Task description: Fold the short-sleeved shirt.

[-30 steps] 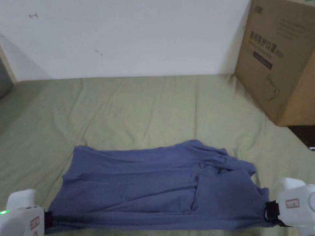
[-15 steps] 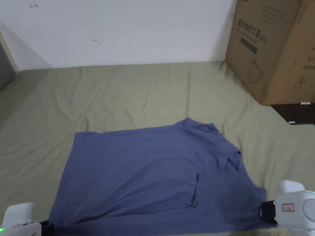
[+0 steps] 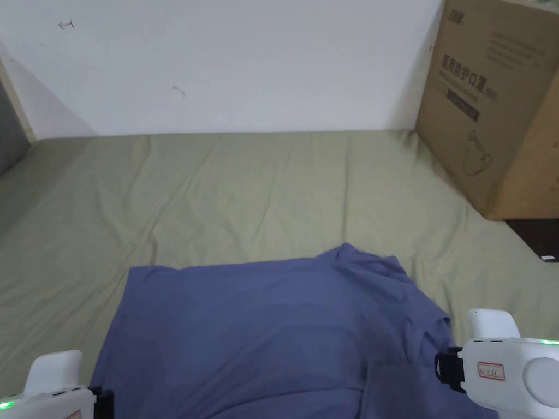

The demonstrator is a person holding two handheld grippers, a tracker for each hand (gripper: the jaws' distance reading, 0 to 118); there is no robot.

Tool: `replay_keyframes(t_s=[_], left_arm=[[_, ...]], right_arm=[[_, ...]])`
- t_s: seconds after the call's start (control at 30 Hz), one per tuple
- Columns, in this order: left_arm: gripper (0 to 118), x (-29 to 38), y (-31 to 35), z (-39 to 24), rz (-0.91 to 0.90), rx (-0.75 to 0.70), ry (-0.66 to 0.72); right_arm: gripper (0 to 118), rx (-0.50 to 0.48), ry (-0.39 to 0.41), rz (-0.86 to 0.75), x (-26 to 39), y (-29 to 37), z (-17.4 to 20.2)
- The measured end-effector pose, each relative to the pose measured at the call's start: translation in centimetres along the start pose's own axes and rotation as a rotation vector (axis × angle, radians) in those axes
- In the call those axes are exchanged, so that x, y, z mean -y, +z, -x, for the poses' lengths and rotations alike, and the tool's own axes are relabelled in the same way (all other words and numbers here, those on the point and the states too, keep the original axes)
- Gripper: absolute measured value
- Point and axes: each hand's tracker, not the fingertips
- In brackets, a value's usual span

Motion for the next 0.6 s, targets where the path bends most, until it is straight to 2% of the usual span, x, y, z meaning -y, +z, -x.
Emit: replay_keyframes(t_s=[0.1, 0.2, 0.53, 0.57, 0.6], left_arm=[[0, -2.0, -2.6, 0.2, 0.045, 0.026, 0.047], [0, -5.6, -5.2, 0.2, 0.026, 0.007, 0.027], [0, -18.4, -19.0, 2.1, 0.077, -0.010, 0.042], [5, -19.2, -19.8, 2.2, 0.067, -0.030, 0.037], [29, -20.1, -20.5, 2.3, 0.061, -0.037, 0.026]], right_arm=[[3, -0.018, 0.006, 0.007, -2.1, -1.8, -0.2], [3, -0.021, 0.003, 0.005, -4.2, -3.7, -0.6], [3, -0.021, -0.032, 0.044, -7.3, -8.1, -2.2], [3, -0.018, -0.031, 0.048, -7.4, -8.4, -2.5], [3, -0.013, -0.032, 0.052, -7.5, -8.6, -2.5]])
